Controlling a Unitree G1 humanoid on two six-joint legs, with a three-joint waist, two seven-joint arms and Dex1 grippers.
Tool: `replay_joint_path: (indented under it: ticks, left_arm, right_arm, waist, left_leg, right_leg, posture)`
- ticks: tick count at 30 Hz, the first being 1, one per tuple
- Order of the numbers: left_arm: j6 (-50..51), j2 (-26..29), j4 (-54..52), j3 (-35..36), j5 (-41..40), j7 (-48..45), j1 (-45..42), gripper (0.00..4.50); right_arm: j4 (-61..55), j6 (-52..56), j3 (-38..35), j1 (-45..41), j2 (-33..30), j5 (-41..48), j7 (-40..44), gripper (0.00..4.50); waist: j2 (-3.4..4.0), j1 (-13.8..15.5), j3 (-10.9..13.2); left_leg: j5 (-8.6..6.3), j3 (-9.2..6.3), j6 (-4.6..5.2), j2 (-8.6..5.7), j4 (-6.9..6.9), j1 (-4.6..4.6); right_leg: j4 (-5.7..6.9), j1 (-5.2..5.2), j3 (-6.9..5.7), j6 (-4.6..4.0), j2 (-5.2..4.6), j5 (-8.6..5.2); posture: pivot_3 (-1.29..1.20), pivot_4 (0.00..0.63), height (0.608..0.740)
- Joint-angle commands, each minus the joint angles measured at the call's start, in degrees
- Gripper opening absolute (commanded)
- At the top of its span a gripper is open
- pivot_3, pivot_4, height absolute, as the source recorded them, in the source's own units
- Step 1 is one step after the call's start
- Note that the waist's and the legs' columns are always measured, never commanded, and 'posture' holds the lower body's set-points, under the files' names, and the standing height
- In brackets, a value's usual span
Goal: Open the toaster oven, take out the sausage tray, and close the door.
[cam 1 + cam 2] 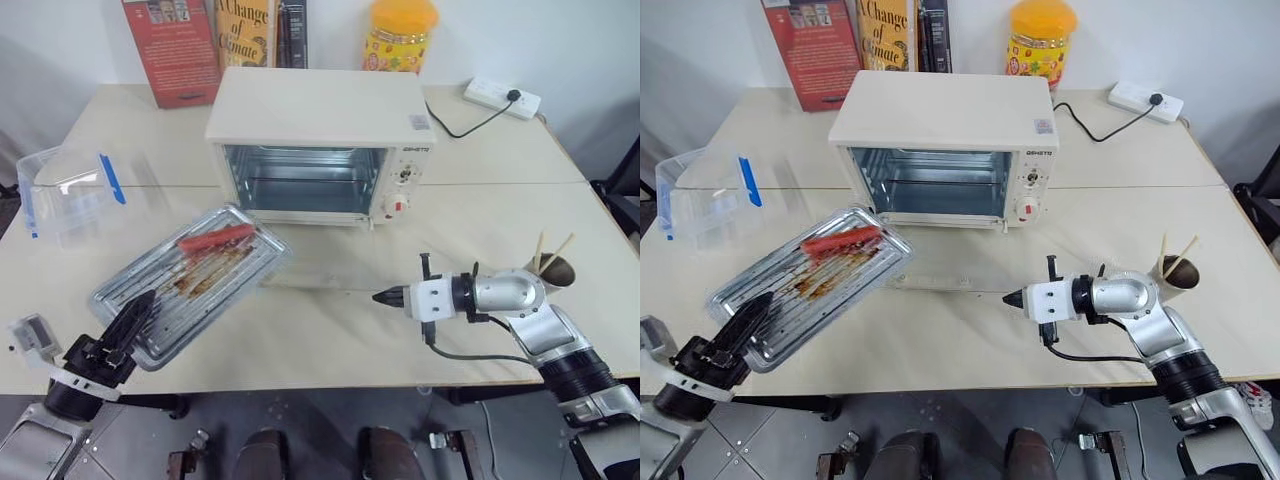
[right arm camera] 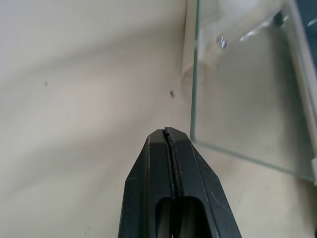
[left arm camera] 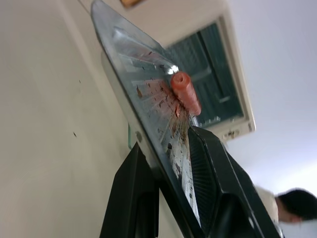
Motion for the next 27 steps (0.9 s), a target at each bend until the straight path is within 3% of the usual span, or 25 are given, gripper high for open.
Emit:
replay_joint_path:
  ticks: [1, 12, 27]
  left_arm:
    - [-3.3, -1.6, -1.8, 1.8, -0.7, -0.2, 1.1, 0.58]
    - [-10.2, -6.9, -1.3, 2.2, 0.6, 1.3, 2.2, 0.58]
    - [-13.5, -9.0, -2.2, 5.5, -1.1, 3.2, 6.3, 0.58]
  right_arm:
    - [2.0, -1.8, 0.1, -1.9, 0.8, -0.5, 0.2, 0.00]
    - [8.4, -5.3, 0.6, -4.9, 2.8, -2.7, -1.4, 0.00]
    - [5.0, 5.7, -2.6, -15.5, 7.0, 4.2, 0.7, 0.00]
  waist:
    - [0.00, 0.0, 0.0]
    - [0.00, 0.0, 0.0]
    - [0.02, 0.0, 0.0]
  left_leg:
    - [0.00, -0.01, 0.00, 0.00, 0.00, 0.00]
    - [0.00, -0.03, 0.01, 0.00, 0.06, 0.03]
    - [-0.03, -0.03, 0.05, 0.00, 0.04, 0.01]
  right_leg:
    - [0.01, 0.00, -0.01, -0.01, 0.00, 0.00]
    - [-0.22, 0.20, -0.06, -0.01, 0.02, -0.01]
    - [-0.42, 0.28, -0.07, -0.02, 0.03, -0.01]
  posture:
    - [0.00, 0.150, 0.740]
    - [0.00, 0.150, 0.740]
    - [0.00, 0.150, 0.740]
